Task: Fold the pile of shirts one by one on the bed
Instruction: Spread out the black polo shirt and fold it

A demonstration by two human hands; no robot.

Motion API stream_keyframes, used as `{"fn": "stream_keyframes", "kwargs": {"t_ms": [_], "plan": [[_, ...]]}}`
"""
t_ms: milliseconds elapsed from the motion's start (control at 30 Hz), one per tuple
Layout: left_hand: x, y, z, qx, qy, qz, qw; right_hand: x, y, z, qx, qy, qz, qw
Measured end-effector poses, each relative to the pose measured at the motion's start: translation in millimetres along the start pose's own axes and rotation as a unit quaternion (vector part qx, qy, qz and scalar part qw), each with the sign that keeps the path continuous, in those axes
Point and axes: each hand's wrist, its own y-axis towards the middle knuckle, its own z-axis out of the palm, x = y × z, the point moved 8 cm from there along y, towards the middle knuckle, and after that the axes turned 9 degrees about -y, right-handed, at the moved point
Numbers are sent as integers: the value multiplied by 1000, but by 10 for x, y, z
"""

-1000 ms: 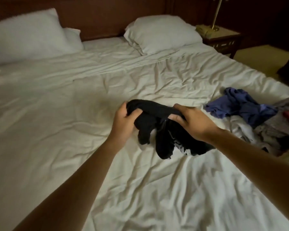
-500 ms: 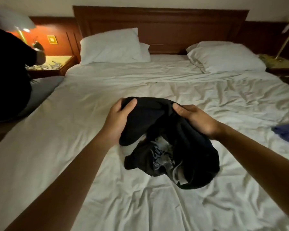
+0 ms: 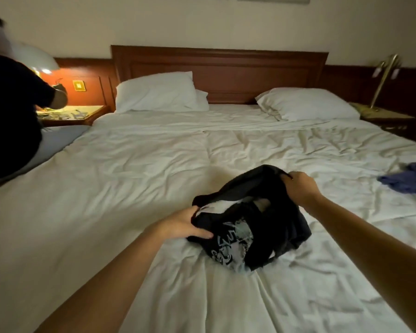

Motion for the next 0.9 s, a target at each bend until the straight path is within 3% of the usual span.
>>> {"fn": "stream_keyframes", "kwargs": {"t_ms": [67, 133, 200, 267, 300, 400, 500, 700, 767, 867, 900], "plan": [[30, -36, -54, -102, 25, 32, 994, -129, -180, 107, 36, 22, -1, 999], [-52, -160, -134, -160, -13, 59, 985, 0, -506, 240, 101, 62, -66, 991], [-205, -355, -223, -197, -92, 69, 974, 108, -819, 416, 159, -93, -140, 973], [-381, -591, -294, -223, -164, 81, 957, 139, -1005, 476, 147, -238, -181, 943], [-475, -701, -308, -226, -191, 93, 951, 180, -1025, 428, 128, -245, -189, 942], [-767, -1092, -472, -251, -243, 134, 928, 435, -1059, -22, 74, -177, -221, 956], [-1123, -1598, -946, -345, -240, 183, 889, 665, -1109, -777, 26, -82, -252, 964], [-1757, -2562, -1657, -508, -183, 269, 798, 489, -1123, -1732, -46, 11, -177, 983], [-1849, -2586, -1611, -494, -200, 258, 806, 244, -1100, -1752, -71, 18, -107, 992], [-1798, -2262, -1167, -312, -265, 223, 885, -85, -1263, -1484, -34, 44, -24, 998], [-1695, -2132, -978, -253, -240, 194, 917, -134, -1351, -1355, -17, 44, -20, 999]]}}
